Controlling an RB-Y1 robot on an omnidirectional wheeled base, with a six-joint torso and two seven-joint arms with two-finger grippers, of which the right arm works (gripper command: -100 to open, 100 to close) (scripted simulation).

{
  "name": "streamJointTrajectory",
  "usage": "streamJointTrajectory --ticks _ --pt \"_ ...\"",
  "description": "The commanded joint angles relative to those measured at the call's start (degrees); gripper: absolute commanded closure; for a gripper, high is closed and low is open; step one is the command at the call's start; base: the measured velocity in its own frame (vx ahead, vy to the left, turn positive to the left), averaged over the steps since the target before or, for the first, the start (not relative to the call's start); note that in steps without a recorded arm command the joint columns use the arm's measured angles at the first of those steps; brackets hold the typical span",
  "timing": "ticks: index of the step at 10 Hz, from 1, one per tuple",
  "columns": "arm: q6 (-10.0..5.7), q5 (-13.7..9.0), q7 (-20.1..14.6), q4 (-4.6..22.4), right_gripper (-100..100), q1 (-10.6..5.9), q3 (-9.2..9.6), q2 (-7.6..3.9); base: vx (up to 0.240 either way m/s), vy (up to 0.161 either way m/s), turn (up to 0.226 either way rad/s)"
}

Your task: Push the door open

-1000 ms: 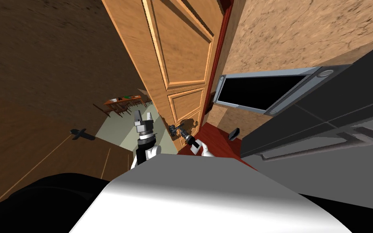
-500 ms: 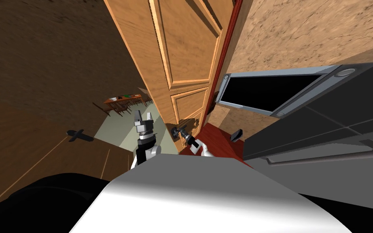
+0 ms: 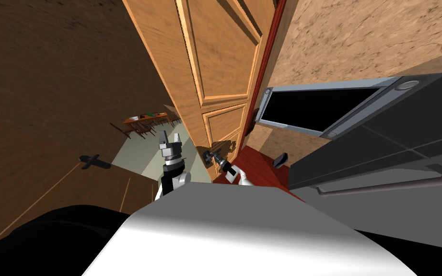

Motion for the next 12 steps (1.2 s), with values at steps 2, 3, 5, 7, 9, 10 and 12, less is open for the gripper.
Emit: streamJointTrajectory --ticks 2,3,5,7,9,10,12 --pt "-0.01 0.9 -0.1 -0.4 100 0.65 -0.86 -0.44 0.079 0.146 -0.110" --pt "0.07 1.3 -0.2 -0.7 100 1.05 -1.14 -0.64 0.096 0.150 -0.081" --pt "0.27 2.4 -0.4 -1.4 100 1.98 -1.79 -0.99 0.101 0.179 -0.119" --pt "0.51 3.6 -0.6 -2.1 100 3.05 -2.55 -1.25 0.103 0.199 -0.114" --pt "0.69 4.5 -0.8 -2.7 100 3.91 -3.16 -1.35 0.097 0.172 -0.117" --pt "0.83 5.2 -0.9 -3.2 100 4.52 -3.58 -1.35 0.108 0.169 -0.189" --pt "1.03 6.3 -1.1 -3.9 100 5.45 -4.24 -1.27 0.128 0.196 -0.125"
